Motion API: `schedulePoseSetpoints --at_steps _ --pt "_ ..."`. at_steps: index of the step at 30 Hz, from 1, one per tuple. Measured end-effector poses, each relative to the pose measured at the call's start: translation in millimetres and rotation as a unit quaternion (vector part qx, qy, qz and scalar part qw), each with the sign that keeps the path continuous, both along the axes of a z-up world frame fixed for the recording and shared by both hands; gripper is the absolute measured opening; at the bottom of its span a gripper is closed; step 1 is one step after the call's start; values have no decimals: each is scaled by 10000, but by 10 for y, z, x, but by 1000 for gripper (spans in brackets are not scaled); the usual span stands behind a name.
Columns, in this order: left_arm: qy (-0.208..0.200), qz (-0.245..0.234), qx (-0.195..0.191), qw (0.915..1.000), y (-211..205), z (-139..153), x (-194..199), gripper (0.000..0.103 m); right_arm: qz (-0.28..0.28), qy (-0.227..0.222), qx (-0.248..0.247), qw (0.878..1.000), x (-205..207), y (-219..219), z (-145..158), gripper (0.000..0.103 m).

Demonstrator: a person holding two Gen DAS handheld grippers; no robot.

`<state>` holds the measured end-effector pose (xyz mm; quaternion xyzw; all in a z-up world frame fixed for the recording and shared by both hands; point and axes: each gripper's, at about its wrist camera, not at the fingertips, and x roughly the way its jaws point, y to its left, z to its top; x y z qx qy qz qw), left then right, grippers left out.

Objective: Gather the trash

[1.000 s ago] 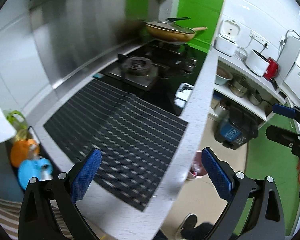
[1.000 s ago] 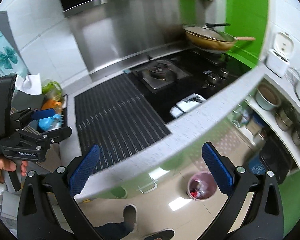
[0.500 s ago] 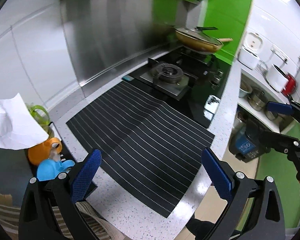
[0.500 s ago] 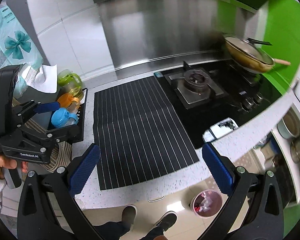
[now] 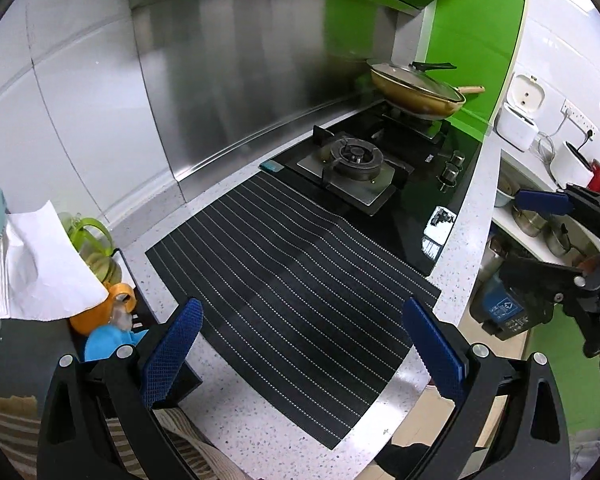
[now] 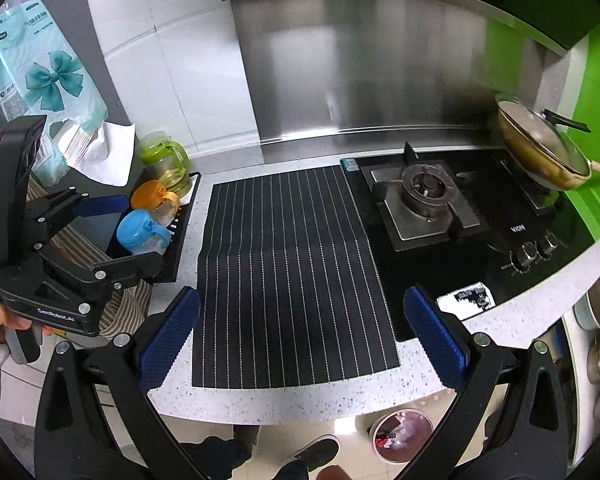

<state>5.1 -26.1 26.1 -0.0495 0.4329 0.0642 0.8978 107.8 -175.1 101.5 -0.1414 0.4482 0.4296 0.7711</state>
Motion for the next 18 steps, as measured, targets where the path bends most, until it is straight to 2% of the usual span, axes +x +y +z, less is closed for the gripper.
schedulePoseSetpoints --at_steps 18 --pt "96 -258 -137 9995 -4 -49 93 97 82 -67 -15 9999 5 67 15 100"
